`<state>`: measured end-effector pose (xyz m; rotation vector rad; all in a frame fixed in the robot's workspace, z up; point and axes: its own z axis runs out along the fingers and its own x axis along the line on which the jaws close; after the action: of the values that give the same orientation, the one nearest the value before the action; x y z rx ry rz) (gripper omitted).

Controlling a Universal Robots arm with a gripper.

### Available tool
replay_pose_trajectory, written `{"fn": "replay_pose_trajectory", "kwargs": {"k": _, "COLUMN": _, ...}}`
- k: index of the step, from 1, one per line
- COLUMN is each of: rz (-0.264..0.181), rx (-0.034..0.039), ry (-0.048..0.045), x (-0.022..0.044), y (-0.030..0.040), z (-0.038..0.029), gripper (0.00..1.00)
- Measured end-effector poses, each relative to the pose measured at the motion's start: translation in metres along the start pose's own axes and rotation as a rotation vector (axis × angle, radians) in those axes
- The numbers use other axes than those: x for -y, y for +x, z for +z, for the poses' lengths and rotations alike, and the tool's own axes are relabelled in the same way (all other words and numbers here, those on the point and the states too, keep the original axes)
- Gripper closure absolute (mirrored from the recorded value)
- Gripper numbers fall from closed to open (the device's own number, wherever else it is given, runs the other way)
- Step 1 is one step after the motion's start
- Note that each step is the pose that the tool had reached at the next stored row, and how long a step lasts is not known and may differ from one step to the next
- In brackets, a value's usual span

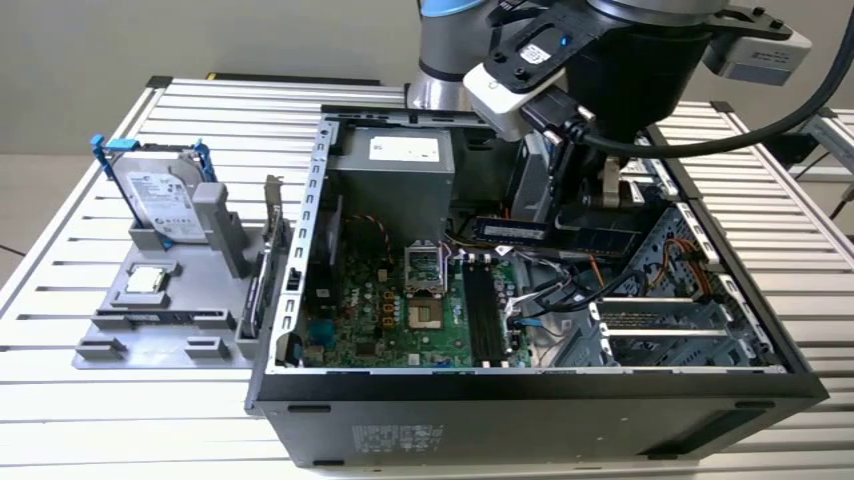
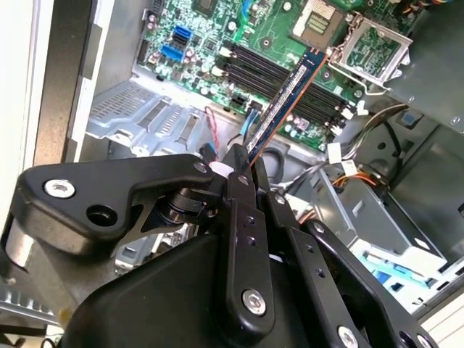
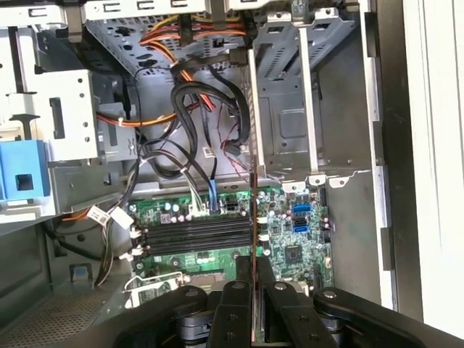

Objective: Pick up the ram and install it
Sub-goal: 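Insert the ram into the slot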

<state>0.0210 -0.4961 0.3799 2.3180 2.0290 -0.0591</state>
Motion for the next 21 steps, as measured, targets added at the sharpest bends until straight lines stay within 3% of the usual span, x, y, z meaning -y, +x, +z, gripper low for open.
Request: {"fn": "replay_pose_trajectory", "kwargs": {"k": 21, "rz": 0.121, "rx": 0.0025, "ry": 0.0084, "x": 0.0000, "y": 0.0000, "z": 0.0005, "gripper": 1.00}}
